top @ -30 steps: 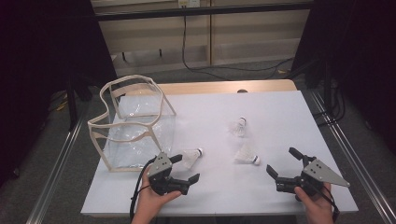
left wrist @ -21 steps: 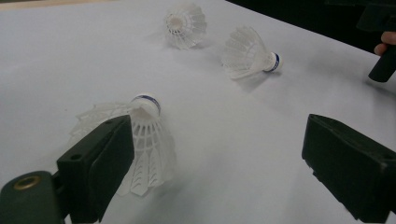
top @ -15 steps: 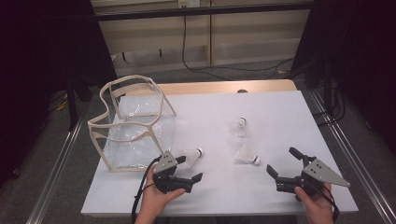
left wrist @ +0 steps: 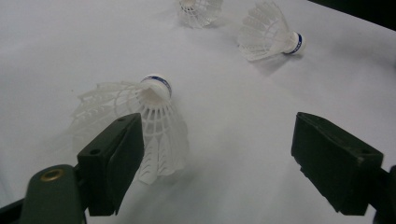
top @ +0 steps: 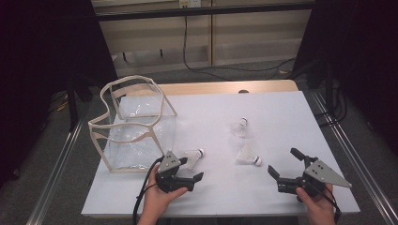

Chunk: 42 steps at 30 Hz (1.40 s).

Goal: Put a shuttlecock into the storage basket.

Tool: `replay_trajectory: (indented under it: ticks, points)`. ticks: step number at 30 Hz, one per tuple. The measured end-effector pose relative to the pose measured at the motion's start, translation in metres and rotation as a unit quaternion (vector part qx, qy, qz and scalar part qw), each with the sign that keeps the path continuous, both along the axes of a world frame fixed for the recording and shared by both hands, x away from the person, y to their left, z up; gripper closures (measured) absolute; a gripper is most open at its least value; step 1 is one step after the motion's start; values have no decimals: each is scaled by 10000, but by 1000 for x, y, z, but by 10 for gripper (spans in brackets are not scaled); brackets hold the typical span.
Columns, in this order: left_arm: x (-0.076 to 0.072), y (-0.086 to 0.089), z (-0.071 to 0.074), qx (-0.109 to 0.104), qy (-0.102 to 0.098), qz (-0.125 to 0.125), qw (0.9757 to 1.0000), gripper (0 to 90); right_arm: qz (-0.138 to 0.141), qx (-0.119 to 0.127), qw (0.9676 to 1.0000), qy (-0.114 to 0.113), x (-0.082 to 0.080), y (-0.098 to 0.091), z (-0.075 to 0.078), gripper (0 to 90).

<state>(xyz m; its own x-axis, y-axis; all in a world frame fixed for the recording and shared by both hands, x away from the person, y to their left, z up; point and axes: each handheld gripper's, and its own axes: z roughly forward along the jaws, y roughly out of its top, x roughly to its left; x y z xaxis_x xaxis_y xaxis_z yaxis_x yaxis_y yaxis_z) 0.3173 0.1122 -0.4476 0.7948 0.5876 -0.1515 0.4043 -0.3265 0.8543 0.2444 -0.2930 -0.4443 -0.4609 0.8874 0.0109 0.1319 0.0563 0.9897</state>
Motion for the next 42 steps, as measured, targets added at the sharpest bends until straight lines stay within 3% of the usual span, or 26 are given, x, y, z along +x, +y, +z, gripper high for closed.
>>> replay_trajectory:
  ticks: [9, 19, 24, 27, 42]
  points:
    - [4, -2, -2, 163, -6, 329, 9993, 328, 0, 10, 10000, 2, 0, -1, 0, 0]
    - [7, -7, -3, 149, -27, 391, 9991, 398, 0, 27, 10000, -5, 0, -1, 0, 0]
    - [7, -10, -3, 189, 38, 467, 9987, 436, -5, 27, 10000, -6, 0, -1, 0, 0]
    - [8, -11, -3, 342, -17, 520, 9981, 444, -5, 29, 10000, -12, 0, -1, 0, 0]
    - [15, -18, -5, 409, 69, 719, 9965, 509, -10, 35, 10000, -18, 0, -1, 1, 0]
